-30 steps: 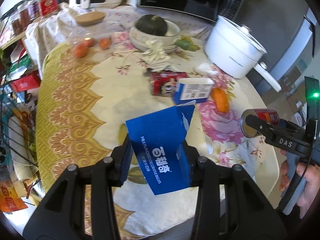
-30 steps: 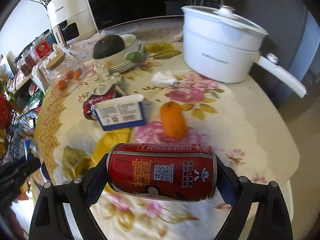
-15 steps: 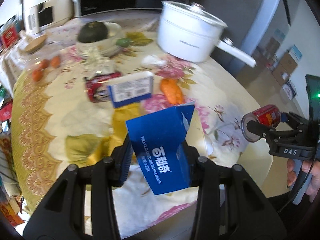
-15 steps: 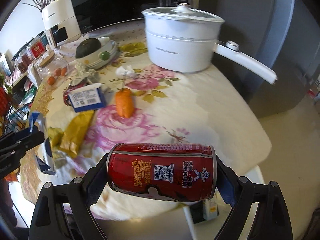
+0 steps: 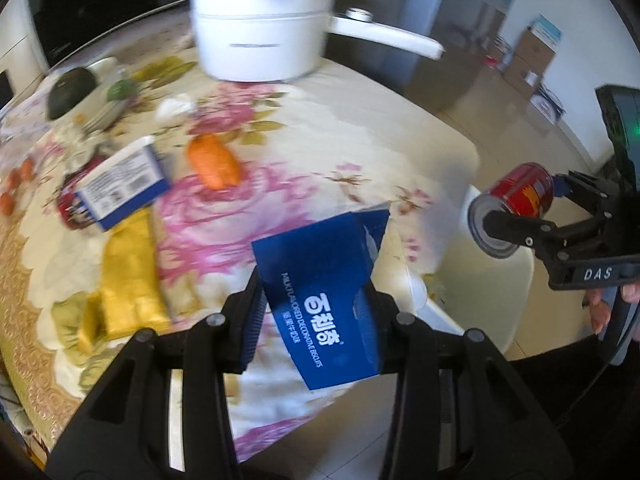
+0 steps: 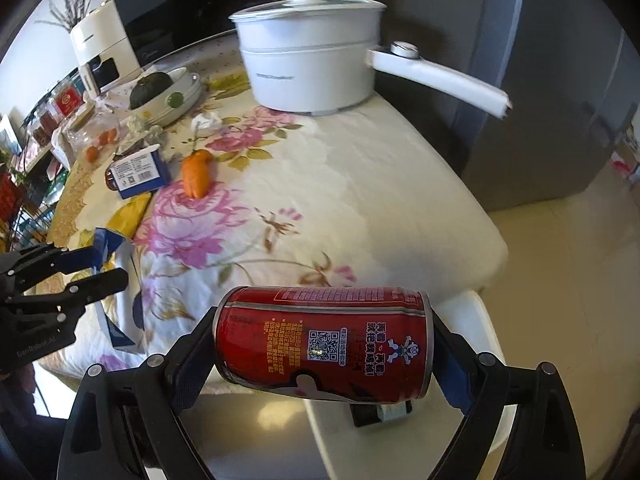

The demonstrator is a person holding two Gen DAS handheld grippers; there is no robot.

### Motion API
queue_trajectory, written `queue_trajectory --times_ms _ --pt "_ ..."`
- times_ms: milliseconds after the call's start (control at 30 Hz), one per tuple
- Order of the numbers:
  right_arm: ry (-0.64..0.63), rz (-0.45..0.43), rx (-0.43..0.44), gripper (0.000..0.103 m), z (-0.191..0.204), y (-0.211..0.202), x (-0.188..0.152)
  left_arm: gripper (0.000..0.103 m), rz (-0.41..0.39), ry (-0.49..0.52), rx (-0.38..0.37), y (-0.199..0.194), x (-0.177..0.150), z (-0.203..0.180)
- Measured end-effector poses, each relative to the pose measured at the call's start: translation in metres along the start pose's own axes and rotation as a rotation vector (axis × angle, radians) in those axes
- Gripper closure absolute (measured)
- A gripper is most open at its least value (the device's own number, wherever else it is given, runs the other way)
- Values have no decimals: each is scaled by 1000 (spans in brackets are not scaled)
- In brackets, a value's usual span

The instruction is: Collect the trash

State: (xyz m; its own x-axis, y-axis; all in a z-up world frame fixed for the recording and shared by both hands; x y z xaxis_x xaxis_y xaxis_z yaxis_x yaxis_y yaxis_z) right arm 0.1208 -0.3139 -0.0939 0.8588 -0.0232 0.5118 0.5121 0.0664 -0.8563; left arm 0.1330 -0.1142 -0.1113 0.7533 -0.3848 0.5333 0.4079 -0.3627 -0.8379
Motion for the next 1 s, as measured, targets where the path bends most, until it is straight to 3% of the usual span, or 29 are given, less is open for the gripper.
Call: queue_trajectory --times_ms 567,767,833,900,1000 --pt "149 70 -139 8 -119 -7 -66 59 85 232 -136 64 -5 -134" --pt "194 71 -161 8 -137 -10 -74 59 74 246 -142 81 -7 -152" --pt "199 72 -164 8 -138 -10 -75 53 72 245 -159 83 -6 -152" --pt "198 75 -164 8 -138 -8 -75 32 84 221 -165 82 -5 -150" --pt "193 84 -158 8 -136 -6 -74 20 66 196 -165 68 -1 -142"
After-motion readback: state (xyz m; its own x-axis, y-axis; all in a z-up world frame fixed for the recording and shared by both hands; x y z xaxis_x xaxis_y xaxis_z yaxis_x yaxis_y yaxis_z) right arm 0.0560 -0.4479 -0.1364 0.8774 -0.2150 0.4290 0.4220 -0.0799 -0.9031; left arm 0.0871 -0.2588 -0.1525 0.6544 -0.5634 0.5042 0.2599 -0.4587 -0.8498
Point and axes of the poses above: each gripper's, at about its wrist camera, not at the fingertips, and y roughly the way its jaws point, z to its left, x to its top, the point moved 2 cm from there along y, roughly the way its jaws point, and after that the axes turned 4 degrees about -z, right-handed, at the moved point
